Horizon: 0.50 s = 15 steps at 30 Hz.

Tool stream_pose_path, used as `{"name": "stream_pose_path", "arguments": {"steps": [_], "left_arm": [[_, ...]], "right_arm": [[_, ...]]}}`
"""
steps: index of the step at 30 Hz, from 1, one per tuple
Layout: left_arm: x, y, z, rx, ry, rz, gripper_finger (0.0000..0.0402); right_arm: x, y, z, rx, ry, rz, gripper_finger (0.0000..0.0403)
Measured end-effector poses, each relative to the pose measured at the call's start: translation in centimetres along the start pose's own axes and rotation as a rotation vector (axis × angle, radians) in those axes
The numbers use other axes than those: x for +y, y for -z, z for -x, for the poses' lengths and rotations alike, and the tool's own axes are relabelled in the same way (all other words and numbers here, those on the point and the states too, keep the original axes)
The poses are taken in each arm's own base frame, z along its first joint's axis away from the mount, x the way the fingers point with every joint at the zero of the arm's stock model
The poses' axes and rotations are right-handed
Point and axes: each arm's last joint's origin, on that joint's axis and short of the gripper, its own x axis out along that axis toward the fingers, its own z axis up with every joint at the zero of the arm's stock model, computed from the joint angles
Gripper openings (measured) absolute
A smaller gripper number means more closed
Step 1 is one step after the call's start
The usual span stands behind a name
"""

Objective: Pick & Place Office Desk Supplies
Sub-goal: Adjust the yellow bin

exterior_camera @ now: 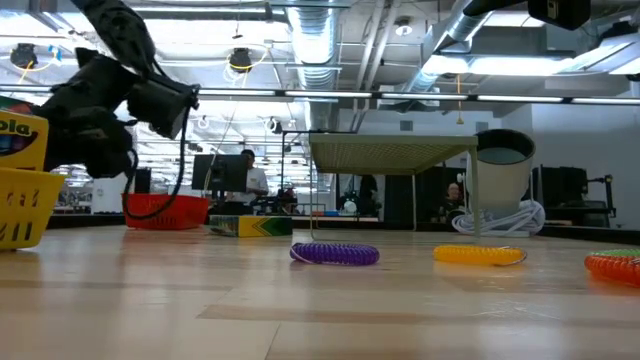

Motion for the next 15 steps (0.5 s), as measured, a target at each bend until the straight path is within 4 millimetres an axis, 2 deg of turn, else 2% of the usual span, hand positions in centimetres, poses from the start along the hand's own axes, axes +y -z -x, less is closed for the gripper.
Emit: {"name": "stream_pose_path", "arguments": {"steps": [15], "left_arm": [[-1.3, 2.1, -1.2, 0.03, -0.013, -0.057, 0.0]], "right_arm": [[0.0, 0.0, 0.0, -0.009, -0.001, -0.021, 0.0146]]}}
